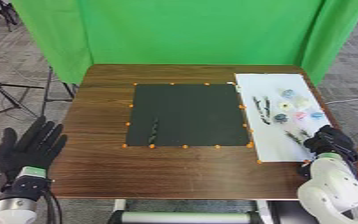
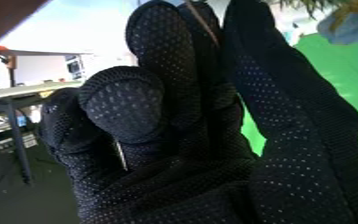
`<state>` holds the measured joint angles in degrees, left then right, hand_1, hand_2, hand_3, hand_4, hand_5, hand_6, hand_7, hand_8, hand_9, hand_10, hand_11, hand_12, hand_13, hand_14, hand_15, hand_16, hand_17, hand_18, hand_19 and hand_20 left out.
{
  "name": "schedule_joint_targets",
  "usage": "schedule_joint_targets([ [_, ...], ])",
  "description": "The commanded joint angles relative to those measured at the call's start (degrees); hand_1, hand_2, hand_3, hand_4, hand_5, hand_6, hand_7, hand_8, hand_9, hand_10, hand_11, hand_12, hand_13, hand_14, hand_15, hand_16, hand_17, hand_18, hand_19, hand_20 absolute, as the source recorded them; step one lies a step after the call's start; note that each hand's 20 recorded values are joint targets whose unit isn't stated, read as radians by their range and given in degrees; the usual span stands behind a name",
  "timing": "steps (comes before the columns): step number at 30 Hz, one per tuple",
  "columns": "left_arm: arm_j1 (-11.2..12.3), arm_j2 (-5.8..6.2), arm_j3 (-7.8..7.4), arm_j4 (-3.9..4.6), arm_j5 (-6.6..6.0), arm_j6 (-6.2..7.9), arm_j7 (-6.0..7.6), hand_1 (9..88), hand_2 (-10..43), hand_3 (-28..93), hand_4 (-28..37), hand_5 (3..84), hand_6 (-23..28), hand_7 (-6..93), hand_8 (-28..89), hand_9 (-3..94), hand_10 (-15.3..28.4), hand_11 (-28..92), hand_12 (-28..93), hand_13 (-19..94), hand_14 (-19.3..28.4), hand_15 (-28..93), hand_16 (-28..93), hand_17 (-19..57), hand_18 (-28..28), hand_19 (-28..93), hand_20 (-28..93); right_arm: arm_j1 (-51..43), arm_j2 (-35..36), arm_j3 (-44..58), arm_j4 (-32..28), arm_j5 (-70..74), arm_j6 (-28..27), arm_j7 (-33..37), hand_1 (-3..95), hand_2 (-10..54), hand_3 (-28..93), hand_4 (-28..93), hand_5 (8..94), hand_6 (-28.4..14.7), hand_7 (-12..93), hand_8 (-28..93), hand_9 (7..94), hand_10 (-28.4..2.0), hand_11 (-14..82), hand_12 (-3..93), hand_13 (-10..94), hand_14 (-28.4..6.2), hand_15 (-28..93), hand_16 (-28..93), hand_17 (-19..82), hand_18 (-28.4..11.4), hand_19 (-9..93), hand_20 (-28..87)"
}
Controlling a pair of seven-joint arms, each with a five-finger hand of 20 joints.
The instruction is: Arrange flowers
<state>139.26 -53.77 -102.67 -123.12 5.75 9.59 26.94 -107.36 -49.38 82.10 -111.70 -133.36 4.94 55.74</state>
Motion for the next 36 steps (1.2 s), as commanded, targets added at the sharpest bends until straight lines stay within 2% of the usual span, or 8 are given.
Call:
schedule_joint_targets([
  [1, 0.88, -0.29, -0.11, -0.53, 0.19, -0.52, 0.37, 26.1, 8.6, 70, -28.3, 38.5, 7.3, 15.2, -9, 33.4, 14.6, 23, 12, 23, 14.6, 35, -8, -5.1, 10.7, 28, 8, 0.12, 2.52, -0.91, -5.78, -4.02, 6.49, -1.43, 51.1, -5.8, 71, -28, 68.9, -2.6, 53, 18, 83.5, -12.6, 41.8, 31.1, 83, -6.7, 61, 37, 51, -21.9, 93, 37],
  [9, -0.06, 0.04, 0.22, -0.31, 0.37, -0.10, -0.67, 26.1, 8.8, 70, -28.3, 38.6, 7.3, 15.2, -9, 33.5, 14.7, 23, 12, 23, 14.6, 35, -8, -5.1, 10.7, 28, 8, 5.61, 0.73, -9.82, -9.72, -0.86, 13.95, -3.31, 48.5, -8.3, 75, -24, 70.2, -2.6, 54, 19, 84.8, -12.5, 42.3, 31.8, 84, -6.7, 62, 37, 53, -22.1, 93, 39],
  [13, -0.07, 0.29, 0.03, -0.51, -0.01, 0.79, -1.06, 26.0, 8.8, 70, -28.3, 38.8, 7.3, 15.3, -10, 33.7, 14.7, 23, 12, 23, 14.5, 36, -8, -5.1, 10.7, 29, 8, 11.45, -1.32, -17.69, -8.99, 1.50, 9.49, -5.72, 48.2, -8.5, 75, -23, 70.7, -3.0, 54, 20, 85.0, -12.6, 42.9, 31.9, 84, -6.6, 62, 37, 54, -22.1, 93, 40],
  [17, -1.64, 0.78, 0.71, -0.11, 1.07, -0.05, -1.42, 25.9, 9.1, 70, -28.3, 38.9, 7.3, 15.6, -10, 34.0, 14.7, 23, 12, 23, 14.6, 36, -8, -5.2, 10.7, 29, 8, 16.50, -4.48, -23.95, -7.63, 3.22, 5.53, -7.03, 48.4, -8.3, 74, -23, 70.9, -3.2, 53, 20, 85.1, -12.7, 43.0, 32.0, 84, -6.7, 62, 37, 54, -22.1, 93, 41],
  [24, -3.03, 0.88, 1.65, -0.22, 0.72, 0.14, -2.68, 25.8, 9.2, 70, -28.3, 39.1, 7.3, 15.7, -10, 34.1, 14.8, 23, 12, 23, 14.6, 36, -8, -5.2, 10.8, 29, 8, 21.23, -10.33, -30.26, -5.74, 2.78, 2.20, -9.37, 48.7, -8.1, 74, -23, 70.9, -3.3, 53, 21, 85.1, -12.8, 42.9, 32.1, 84, -6.7, 62, 37, 54, -22.2, 93, 41],
  [30, -4.42, 0.93, 2.61, 0.17, 0.02, 0.92, -3.76, 25.5, 9.4, 71, -28.3, 39.1, 7.4, 15.9, -10, 34.2, 14.8, 23, 12, 24, 14.7, 36, -8, -5.2, 10.9, 29, 8, 25.37, -16.11, -33.89, 0.79, 1.12, -0.89, -8.11, 48.1, -8.0, 74, -22, 70.9, -3.3, 53, 21, 85.2, -12.9, 42.9, 32.1, 85, -6.8, 62, 37, 54, -22.4, 93, 41],
  [32, -4.86, 0.99, 3.06, 0.19, 0.40, 1.51, -3.90, 25.4, 9.5, 71, -28.3, 39.2, 7.4, 15.9, -10, 34.2, 14.8, 23, 12, 24, 14.7, 36, -8, -5.2, 10.9, 29, 8, 26.47, -17.85, -34.55, 3.41, 0.72, -1.37, -7.83, 48.1, -7.9, 74, -21, 70.9, -3.2, 53, 21, 85.2, -12.9, 42.9, 32.1, 85, -6.8, 62, 37, 54, -22.5, 93, 41],
  [36, -6.58, 0.87, 4.30, 0.73, 1.10, 1.55, -5.71, 25.4, 9.7, 71, -28.3, 39.3, 7.4, 16.0, -10, 34.3, 14.8, 23, 12, 24, 14.6, 36, -8, -5.1, 10.8, 29, 8, 27.87, -20.78, -34.76, 7.45, 1.15, -3.69, -6.31, 48.0, -8.0, 74, -21, 70.9, -3.2, 53, 21, 85.3, -13.0, 42.8, 32.1, 85, -6.8, 62, 37, 54, -22.5, 93, 40],
])
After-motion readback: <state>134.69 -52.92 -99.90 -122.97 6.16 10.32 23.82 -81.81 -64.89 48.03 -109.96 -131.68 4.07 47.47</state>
